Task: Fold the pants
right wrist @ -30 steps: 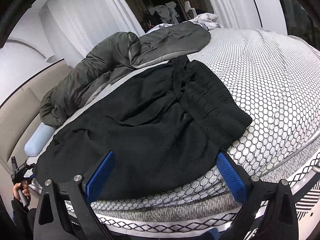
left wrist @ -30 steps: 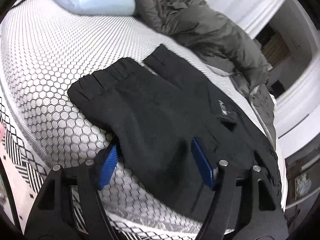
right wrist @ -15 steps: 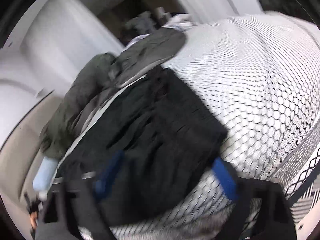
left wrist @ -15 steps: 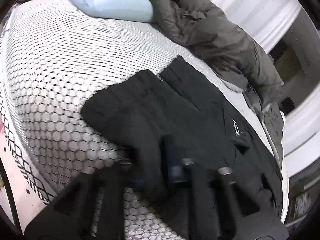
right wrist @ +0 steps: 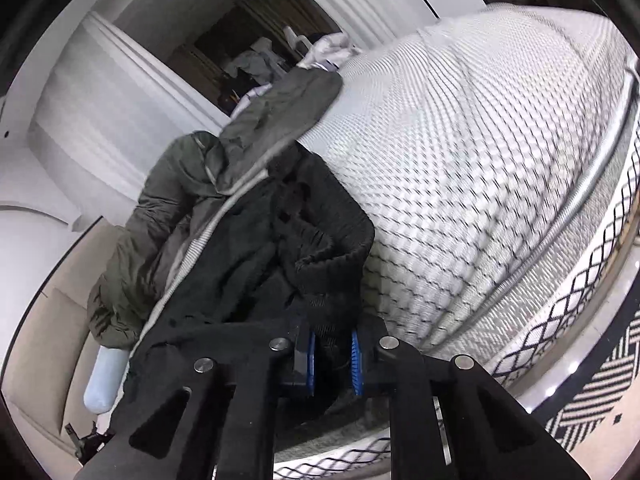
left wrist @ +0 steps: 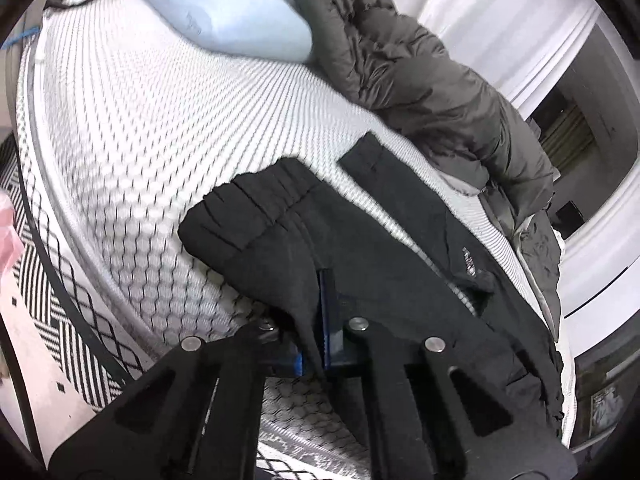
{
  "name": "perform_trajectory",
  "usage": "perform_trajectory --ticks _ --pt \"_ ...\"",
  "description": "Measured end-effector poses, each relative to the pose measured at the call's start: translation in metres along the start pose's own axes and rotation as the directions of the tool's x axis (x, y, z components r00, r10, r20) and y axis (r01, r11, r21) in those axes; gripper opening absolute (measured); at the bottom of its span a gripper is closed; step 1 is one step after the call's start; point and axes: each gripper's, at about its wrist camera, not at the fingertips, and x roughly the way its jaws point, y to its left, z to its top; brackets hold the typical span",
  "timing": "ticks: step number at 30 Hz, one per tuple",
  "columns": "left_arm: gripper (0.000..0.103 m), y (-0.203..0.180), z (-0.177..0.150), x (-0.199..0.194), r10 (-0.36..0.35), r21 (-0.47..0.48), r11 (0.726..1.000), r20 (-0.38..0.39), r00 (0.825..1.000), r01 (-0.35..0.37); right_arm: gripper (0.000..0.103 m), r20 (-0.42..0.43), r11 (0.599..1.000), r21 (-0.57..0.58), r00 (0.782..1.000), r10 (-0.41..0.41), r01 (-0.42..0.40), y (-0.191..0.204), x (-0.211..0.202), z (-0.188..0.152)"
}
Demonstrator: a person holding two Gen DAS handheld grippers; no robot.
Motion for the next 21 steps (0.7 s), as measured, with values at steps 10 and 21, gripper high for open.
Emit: perform_trajectory --ticks 10,21 --pt "0.001 -0.04 0.048 -0.009 -0.04 0.08 0.996 0.075 0.996 0.034 0.011 0.253 0.99 -0.128 0.967 -0.022 0.057 0.07 -0.028 0.027" --pt "0.001 -0.109 0.117 0.05 -0.016 0.141 0.99 0.075 0.997 0.006 0.011 0.3 0.978 -0.178 0.952 -0.054 0.111 0.136 0.031 0.102"
